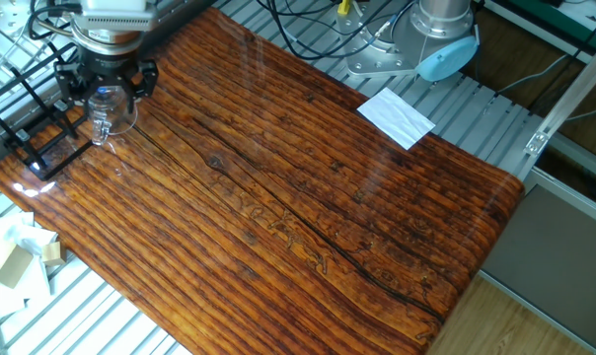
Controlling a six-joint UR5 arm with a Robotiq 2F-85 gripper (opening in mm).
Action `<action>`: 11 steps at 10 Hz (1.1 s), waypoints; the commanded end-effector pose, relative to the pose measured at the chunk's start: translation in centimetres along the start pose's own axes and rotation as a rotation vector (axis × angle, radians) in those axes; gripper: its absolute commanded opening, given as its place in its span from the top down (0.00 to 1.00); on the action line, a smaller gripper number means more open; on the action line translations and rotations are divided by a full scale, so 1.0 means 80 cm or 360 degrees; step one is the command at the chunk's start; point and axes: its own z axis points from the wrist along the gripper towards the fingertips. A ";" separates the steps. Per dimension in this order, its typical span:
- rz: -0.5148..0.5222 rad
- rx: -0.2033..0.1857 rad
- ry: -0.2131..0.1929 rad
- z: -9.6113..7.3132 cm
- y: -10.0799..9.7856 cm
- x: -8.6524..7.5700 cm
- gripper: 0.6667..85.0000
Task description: Take the cup off the cup rack
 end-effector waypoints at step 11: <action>0.0009 0.0052 0.0030 0.003 -0.010 0.010 0.40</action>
